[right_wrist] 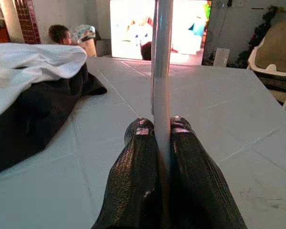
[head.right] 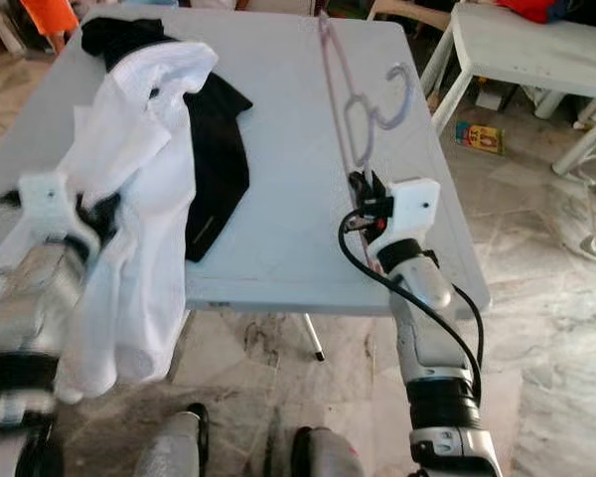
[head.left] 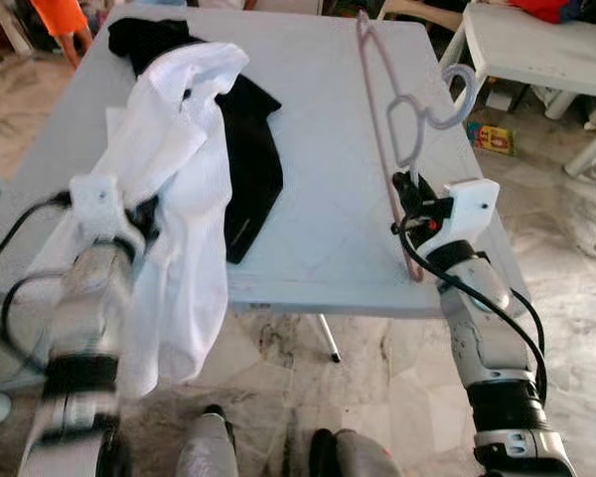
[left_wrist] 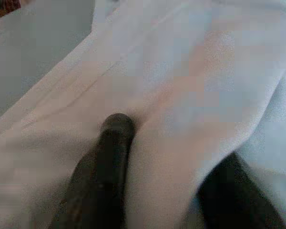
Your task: Hang hanger
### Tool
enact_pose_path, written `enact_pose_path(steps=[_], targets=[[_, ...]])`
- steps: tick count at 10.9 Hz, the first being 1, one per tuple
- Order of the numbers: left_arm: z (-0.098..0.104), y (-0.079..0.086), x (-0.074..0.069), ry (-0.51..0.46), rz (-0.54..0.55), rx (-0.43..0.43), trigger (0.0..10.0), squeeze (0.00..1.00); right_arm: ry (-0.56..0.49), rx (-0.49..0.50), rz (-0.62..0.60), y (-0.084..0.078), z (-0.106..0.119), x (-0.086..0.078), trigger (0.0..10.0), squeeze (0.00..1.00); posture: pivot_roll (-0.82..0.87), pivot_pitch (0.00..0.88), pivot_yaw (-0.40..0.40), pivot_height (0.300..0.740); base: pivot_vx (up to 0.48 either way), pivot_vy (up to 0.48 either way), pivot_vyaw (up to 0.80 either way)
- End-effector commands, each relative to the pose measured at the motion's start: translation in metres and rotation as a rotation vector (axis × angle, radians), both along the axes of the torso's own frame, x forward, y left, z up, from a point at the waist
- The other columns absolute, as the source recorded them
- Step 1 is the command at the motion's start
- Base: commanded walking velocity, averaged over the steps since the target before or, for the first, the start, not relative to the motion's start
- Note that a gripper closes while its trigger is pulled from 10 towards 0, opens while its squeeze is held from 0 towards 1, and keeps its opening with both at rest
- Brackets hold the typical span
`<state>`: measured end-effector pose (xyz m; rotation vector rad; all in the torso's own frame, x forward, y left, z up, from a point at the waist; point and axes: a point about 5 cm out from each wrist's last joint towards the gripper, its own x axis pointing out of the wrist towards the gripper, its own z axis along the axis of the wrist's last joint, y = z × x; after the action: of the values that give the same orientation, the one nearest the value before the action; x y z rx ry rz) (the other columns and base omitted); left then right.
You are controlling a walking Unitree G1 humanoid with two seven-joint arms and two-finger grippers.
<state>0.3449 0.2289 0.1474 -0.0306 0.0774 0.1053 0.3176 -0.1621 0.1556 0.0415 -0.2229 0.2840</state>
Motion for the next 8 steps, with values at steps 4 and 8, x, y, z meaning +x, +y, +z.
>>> enact_pose_path(steps=[4, 8], targets=[[0.027, -0.005, 0.039, -0.057, -0.048, 0.062, 0.0, 0.0, 0.111, -0.015, -0.031, -0.008, -0.02, -0.003, 10.0, 0.0, -0.01, 0.209, -0.076, 0.74, 0.0, 0.0, 0.0], [0.048, -0.034, 0.058, -0.111, -0.145, 0.072, 0.0, 0.0, 0.109, -0.019, -0.053, -0.012, -0.02, -0.005, 10.0, 0.0, -0.03, 0.206, -0.067, 0.74, 0.0, 0.0, 0.0]])
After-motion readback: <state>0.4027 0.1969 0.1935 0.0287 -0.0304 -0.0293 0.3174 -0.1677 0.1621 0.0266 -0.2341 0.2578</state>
